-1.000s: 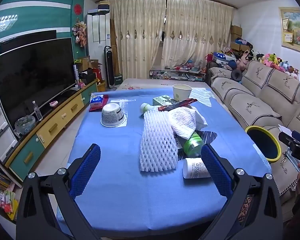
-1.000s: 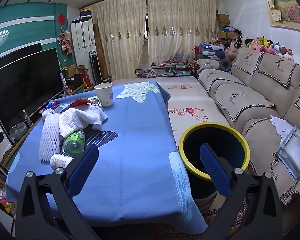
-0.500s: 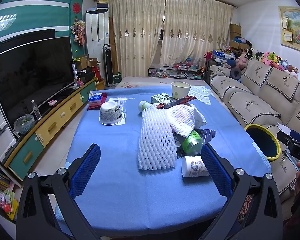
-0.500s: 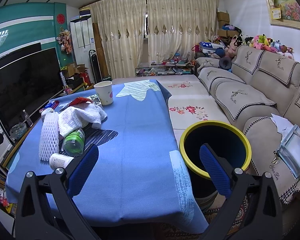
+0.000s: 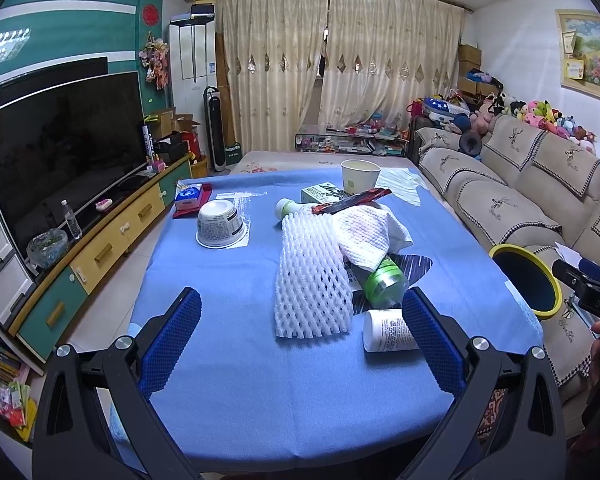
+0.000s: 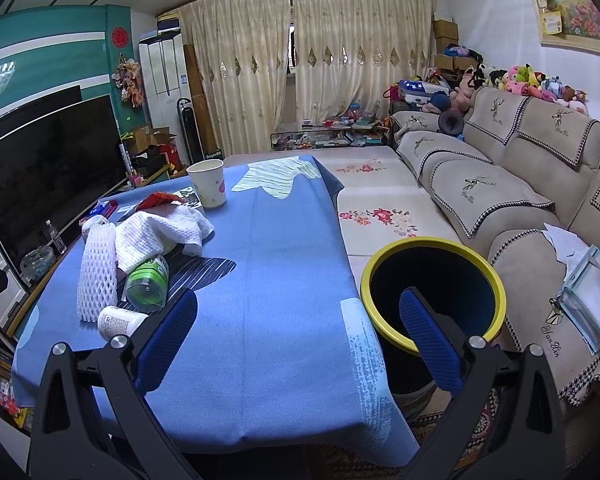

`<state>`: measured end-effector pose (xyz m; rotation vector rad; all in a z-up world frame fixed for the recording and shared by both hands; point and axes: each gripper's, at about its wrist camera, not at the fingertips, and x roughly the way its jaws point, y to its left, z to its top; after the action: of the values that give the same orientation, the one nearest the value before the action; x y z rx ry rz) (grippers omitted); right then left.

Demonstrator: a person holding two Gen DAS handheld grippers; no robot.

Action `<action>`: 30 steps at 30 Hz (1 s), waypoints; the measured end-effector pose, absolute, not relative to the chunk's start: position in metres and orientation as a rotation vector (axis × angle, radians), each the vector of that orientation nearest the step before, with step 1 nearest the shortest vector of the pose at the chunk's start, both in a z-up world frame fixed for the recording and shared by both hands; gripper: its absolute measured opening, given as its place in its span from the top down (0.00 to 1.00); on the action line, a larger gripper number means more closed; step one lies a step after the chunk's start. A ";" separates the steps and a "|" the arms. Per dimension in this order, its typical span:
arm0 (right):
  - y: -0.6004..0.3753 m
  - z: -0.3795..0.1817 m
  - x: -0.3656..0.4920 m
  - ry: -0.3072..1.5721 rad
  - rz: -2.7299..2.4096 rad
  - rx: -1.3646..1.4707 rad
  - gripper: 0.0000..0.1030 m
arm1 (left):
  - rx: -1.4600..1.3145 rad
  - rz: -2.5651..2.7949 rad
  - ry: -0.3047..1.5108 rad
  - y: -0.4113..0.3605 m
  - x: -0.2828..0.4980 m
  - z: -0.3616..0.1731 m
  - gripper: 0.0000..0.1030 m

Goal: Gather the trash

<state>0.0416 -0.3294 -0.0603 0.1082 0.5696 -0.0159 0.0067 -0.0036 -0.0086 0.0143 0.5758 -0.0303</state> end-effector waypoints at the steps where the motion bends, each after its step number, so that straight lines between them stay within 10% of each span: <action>1: -0.330 -0.059 0.042 0.571 -0.014 0.107 0.06 | 0.014 -0.031 0.577 -0.003 0.007 -0.009 0.04; 30: -0.329 -0.068 0.048 0.586 -0.017 0.128 0.06 | 0.019 -0.040 0.594 -0.007 0.012 -0.013 0.04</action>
<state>0.0477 -0.3292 -0.0678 0.1282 0.5860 -0.0165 0.0117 -0.0069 -0.0135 0.0188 0.5941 -0.0400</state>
